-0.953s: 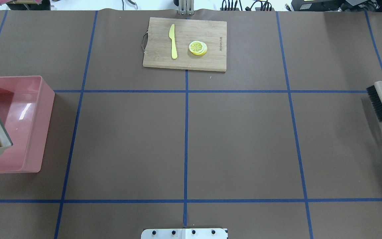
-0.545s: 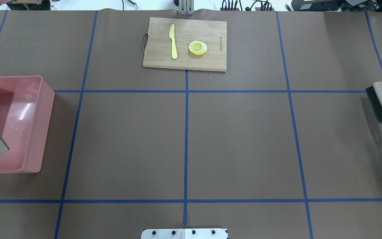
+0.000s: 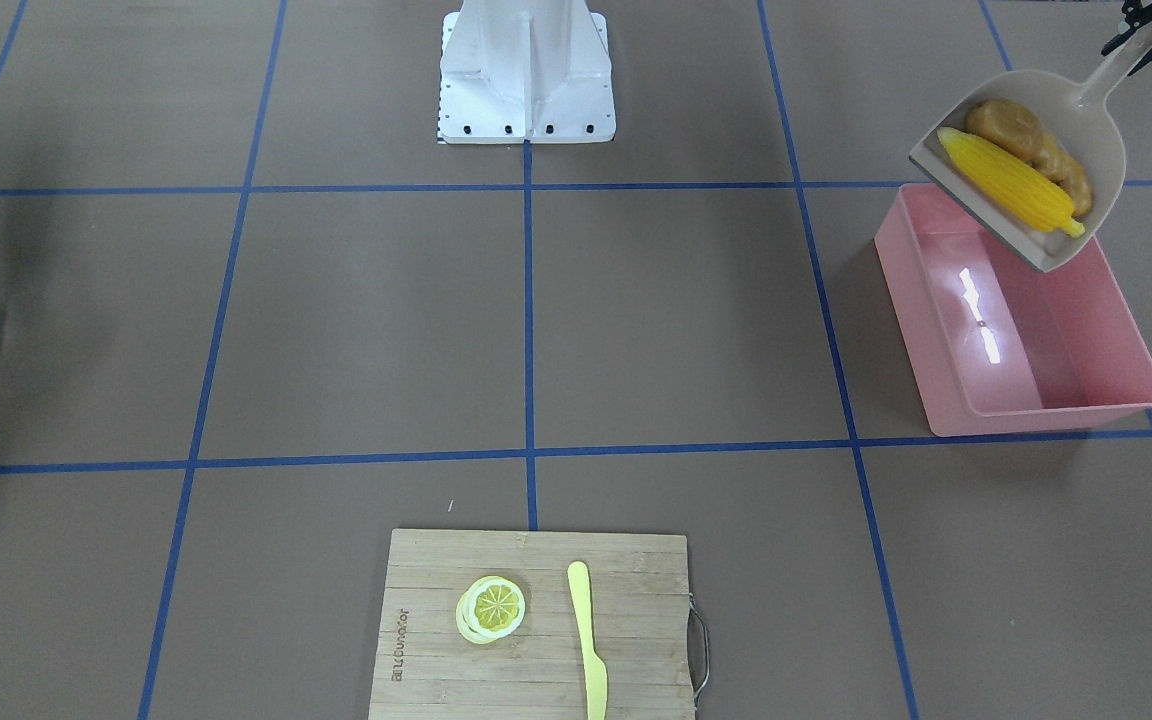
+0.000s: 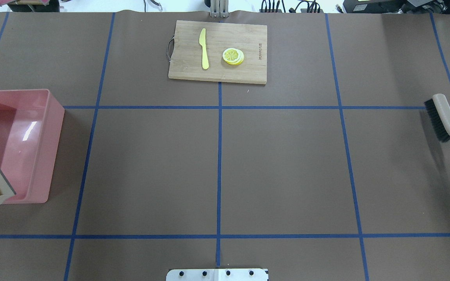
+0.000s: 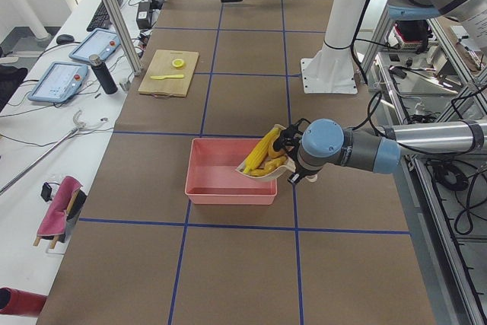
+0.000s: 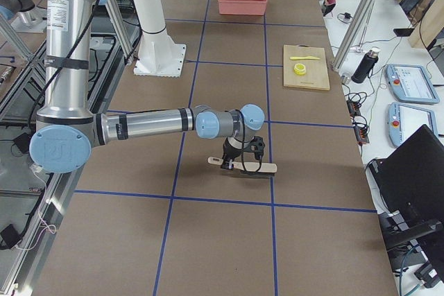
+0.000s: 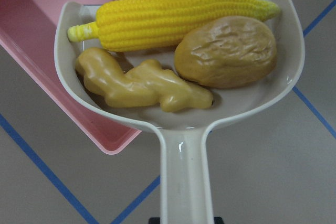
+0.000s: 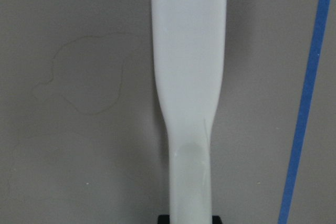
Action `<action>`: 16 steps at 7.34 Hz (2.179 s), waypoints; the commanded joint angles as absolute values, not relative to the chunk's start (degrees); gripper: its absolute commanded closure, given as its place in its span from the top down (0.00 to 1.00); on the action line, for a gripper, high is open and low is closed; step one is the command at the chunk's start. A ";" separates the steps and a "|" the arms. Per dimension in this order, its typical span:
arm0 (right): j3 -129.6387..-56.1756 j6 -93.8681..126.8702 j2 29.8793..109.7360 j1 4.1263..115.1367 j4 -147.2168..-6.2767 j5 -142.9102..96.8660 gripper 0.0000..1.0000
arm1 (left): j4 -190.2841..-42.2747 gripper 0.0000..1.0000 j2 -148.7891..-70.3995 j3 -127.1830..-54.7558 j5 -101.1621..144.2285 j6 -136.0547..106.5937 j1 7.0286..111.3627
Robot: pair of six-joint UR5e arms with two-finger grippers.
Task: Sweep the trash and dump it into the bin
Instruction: 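Tilt the dustpan over the pink bin with the left gripper to dump vegetables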
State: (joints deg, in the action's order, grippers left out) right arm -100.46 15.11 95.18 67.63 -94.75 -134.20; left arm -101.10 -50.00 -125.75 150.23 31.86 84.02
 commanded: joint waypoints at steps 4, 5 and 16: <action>-97.04 16.61 95.19 67.32 -89.21 -134.03 0.00 | -91.96 0.00 -50.01 -127.35 150.29 32.70 84.11; -96.86 16.70 95.19 67.24 -89.21 -134.03 0.00 | -90.72 0.00 -50.01 -127.35 150.55 32.61 84.29; -95.18 17.75 95.10 66.27 -85.96 -134.12 1.00 | -64.34 0.00 -50.62 -137.80 157.08 24.70 85.25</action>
State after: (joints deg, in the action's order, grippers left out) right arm -95.09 17.65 95.17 66.27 -86.00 -134.12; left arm -64.64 -50.35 -136.58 158.28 24.56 85.14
